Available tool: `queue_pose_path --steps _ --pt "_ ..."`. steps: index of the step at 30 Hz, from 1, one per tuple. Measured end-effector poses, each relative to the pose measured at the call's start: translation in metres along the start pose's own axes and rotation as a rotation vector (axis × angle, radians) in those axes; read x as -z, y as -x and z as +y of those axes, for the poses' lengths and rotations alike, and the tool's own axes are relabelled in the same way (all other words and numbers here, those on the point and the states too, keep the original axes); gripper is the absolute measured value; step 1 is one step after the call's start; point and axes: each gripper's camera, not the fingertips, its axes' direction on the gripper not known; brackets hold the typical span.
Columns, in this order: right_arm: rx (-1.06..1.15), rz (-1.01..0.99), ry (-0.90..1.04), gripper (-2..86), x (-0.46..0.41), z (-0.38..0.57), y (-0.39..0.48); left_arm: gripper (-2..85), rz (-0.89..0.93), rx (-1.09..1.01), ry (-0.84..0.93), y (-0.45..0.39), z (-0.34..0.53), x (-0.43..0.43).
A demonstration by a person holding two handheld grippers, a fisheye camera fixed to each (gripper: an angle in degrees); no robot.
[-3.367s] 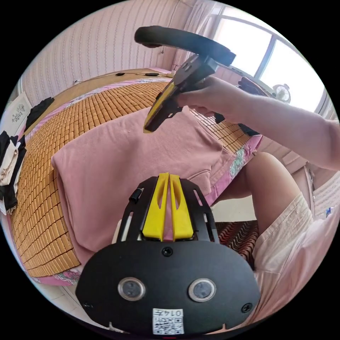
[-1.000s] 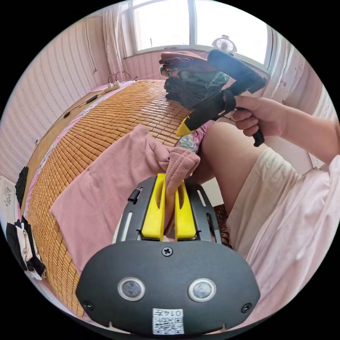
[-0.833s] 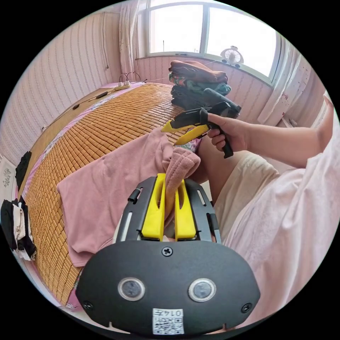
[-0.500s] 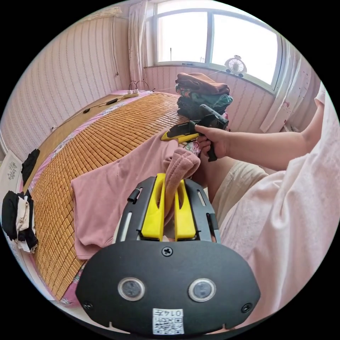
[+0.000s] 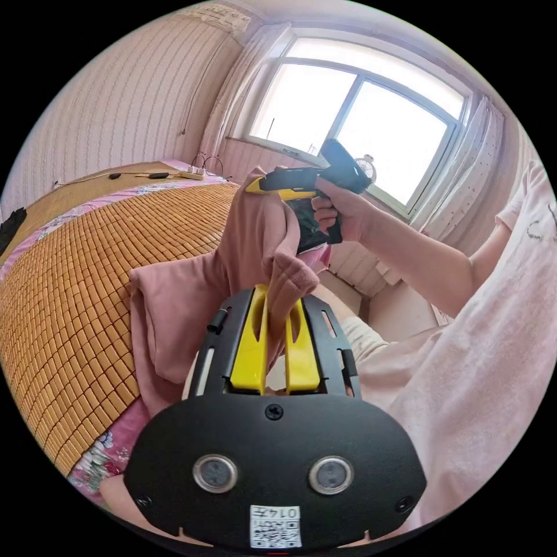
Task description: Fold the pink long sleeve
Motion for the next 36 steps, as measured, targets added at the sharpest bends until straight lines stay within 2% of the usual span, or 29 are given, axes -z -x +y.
queue_pose_path --steps 4,6,10,13,17,21,24,25,27,30,34,36 --pt "0.137 -0.066 0.142 11.3 -0.095 -0.031 0.049 4.9 -0.198 0.225 0.093 0.052 0.031 0.013" --pt "0.132 -0.01 0.243 9.3 -0.158 -0.045 0.059 5.5 -0.22 0.326 0.121 0.075 0.043 0.013" --pt "0.154 0.056 0.303 7.0 -0.191 -0.051 0.079 6.4 -0.243 0.449 0.195 0.107 0.049 0.022" --pt "0.29 0.129 0.298 5.6 -0.195 -0.048 0.111 6.5 -0.246 0.481 0.173 0.117 0.051 0.039" --pt "0.402 0.319 0.4 1.1 -0.242 -0.047 0.13 6.3 -0.294 0.512 0.147 0.127 0.054 0.054" --pt "0.37 0.48 0.528 0.0 -0.288 -0.043 0.104 6.3 -0.279 0.498 0.141 0.138 0.043 0.047" --pt "0.29 0.488 0.583 -0.1 -0.307 -0.038 0.08 6.9 -0.264 0.465 0.136 0.144 0.029 0.037" --pt "0.269 0.459 0.557 -0.1 -0.304 -0.039 0.078 7.6 -0.255 0.451 0.122 0.147 0.021 0.035" --pt "0.214 0.267 0.365 0.3 -0.263 -0.041 0.078 8.6 -0.239 0.416 0.099 0.152 0.008 0.034" --pt "0.15 0.153 0.153 1.6 -0.204 -0.02 0.064 12.1 -0.23 0.362 0.076 0.167 -0.016 0.027" --pt "-0.039 0.149 0.044 10.6 -0.166 0.024 0.016 17.7 -0.112 0.39 0.098 0.199 -0.042 -0.004" --pt "-0.151 0.015 -0.015 11.1 -0.159 0.049 -0.017 19.8 -0.099 0.412 0.143 0.208 -0.047 -0.02"
